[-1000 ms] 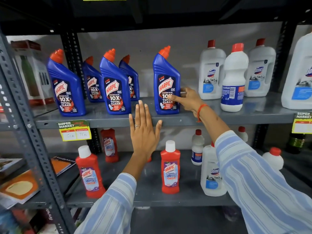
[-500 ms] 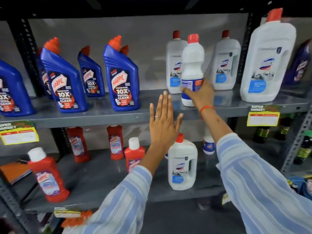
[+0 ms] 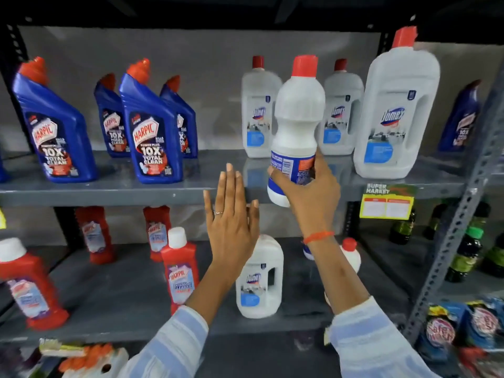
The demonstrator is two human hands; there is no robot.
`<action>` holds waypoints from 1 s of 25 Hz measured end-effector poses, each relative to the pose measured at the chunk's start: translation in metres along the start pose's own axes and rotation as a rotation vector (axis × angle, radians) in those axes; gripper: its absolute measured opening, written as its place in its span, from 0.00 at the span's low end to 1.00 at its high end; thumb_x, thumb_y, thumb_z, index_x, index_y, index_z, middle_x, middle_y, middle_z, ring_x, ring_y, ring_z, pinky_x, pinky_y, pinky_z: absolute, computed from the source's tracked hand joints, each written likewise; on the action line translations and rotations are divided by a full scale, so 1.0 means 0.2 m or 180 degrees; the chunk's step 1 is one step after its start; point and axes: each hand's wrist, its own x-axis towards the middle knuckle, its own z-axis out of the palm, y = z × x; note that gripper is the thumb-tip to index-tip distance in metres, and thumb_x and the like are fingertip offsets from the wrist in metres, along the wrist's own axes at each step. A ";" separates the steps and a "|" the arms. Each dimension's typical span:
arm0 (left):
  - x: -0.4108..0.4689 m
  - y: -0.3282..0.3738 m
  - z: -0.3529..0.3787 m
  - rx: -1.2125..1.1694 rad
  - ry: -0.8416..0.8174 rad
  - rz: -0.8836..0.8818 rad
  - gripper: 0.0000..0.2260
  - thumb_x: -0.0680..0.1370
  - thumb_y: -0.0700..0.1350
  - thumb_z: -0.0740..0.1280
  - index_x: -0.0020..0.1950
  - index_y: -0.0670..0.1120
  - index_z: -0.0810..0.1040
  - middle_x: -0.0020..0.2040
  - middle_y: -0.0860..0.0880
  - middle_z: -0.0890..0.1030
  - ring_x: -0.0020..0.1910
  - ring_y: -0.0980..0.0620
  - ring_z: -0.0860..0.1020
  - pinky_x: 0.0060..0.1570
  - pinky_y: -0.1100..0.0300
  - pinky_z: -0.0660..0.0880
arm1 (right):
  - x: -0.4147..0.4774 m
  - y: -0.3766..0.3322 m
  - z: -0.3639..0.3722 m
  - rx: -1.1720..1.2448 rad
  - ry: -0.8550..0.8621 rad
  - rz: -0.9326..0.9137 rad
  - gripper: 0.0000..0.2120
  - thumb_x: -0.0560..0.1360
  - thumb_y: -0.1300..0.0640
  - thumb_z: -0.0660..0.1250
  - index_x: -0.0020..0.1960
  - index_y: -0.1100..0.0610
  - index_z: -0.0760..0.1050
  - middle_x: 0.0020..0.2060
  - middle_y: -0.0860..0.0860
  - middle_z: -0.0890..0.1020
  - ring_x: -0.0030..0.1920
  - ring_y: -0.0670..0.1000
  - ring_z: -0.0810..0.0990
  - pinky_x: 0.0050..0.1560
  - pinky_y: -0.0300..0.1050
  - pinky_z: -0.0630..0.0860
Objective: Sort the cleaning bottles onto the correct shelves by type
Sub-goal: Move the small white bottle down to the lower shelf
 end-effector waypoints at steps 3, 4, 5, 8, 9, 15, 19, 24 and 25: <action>-0.14 0.00 0.02 -0.0220 -0.0094 -0.0092 0.26 0.80 0.51 0.55 0.76 0.43 0.55 0.77 0.44 0.53 0.76 0.51 0.50 0.75 0.49 0.43 | -0.16 0.10 -0.10 0.0091 -0.0048 0.0075 0.31 0.60 0.43 0.76 0.59 0.51 0.74 0.47 0.40 0.80 0.45 0.41 0.80 0.47 0.28 0.76; -0.21 -0.01 0.03 -0.0263 -0.0146 -0.0120 0.26 0.80 0.51 0.54 0.76 0.42 0.55 0.77 0.44 0.54 0.76 0.51 0.50 0.75 0.48 0.44 | -0.22 0.17 -0.13 0.0103 -0.0061 0.0172 0.31 0.59 0.43 0.77 0.59 0.50 0.73 0.46 0.38 0.80 0.45 0.40 0.80 0.47 0.31 0.77; -0.29 -0.03 0.06 -0.0293 -0.0233 -0.0156 0.26 0.81 0.52 0.53 0.76 0.43 0.55 0.77 0.44 0.54 0.76 0.51 0.50 0.75 0.48 0.45 | -0.29 0.24 -0.15 0.0095 -0.0076 0.0287 0.32 0.59 0.44 0.78 0.59 0.49 0.72 0.46 0.37 0.80 0.45 0.40 0.80 0.47 0.33 0.78; -0.56 -0.13 0.15 -0.0406 -0.0717 -0.0382 0.26 0.81 0.54 0.50 0.76 0.43 0.55 0.77 0.44 0.56 0.77 0.49 0.52 0.75 0.46 0.48 | -0.50 0.51 -0.19 -0.0095 -0.0125 0.0632 0.34 0.58 0.51 0.81 0.60 0.53 0.71 0.51 0.46 0.81 0.49 0.42 0.79 0.51 0.36 0.78; -0.66 -0.18 0.18 -0.0448 -0.0886 -0.0484 0.26 0.80 0.54 0.51 0.75 0.43 0.57 0.77 0.43 0.58 0.76 0.48 0.54 0.74 0.44 0.50 | -0.58 0.61 -0.20 -0.0165 -0.0151 0.0770 0.34 0.58 0.53 0.81 0.60 0.55 0.70 0.53 0.49 0.80 0.51 0.44 0.78 0.53 0.39 0.78; -1.13 -0.38 0.36 -0.0261 -0.1982 -0.0944 0.23 0.80 0.47 0.53 0.74 0.39 0.60 0.75 0.41 0.62 0.74 0.44 0.61 0.73 0.46 0.57 | -0.82 1.08 -0.18 -0.0473 -0.0275 0.1767 0.35 0.60 0.60 0.80 0.62 0.58 0.66 0.60 0.55 0.78 0.58 0.56 0.77 0.59 0.49 0.74; -1.22 -0.46 0.46 -0.0164 -0.2554 -0.0844 0.23 0.81 0.44 0.58 0.74 0.39 0.59 0.75 0.42 0.63 0.74 0.45 0.62 0.74 0.49 0.53 | -0.84 1.25 -0.13 -0.0634 -0.0323 0.2010 0.37 0.62 0.60 0.79 0.65 0.58 0.64 0.62 0.58 0.76 0.62 0.60 0.75 0.57 0.48 0.72; -1.25 -0.51 0.50 0.0059 -0.2808 -0.0704 0.21 0.82 0.47 0.55 0.73 0.41 0.64 0.74 0.44 0.65 0.73 0.47 0.63 0.73 0.51 0.55 | -0.83 1.33 -0.07 -0.0654 -0.0322 0.1913 0.35 0.63 0.59 0.78 0.65 0.57 0.64 0.63 0.57 0.76 0.61 0.56 0.75 0.56 0.45 0.71; -1.25 -0.50 0.51 0.0054 -0.2785 -0.0709 0.20 0.82 0.47 0.56 0.72 0.41 0.65 0.73 0.44 0.66 0.73 0.47 0.64 0.73 0.51 0.56 | -0.83 1.33 -0.07 -0.0662 -0.0334 0.1881 0.35 0.63 0.59 0.78 0.65 0.56 0.64 0.63 0.57 0.75 0.60 0.55 0.74 0.56 0.45 0.72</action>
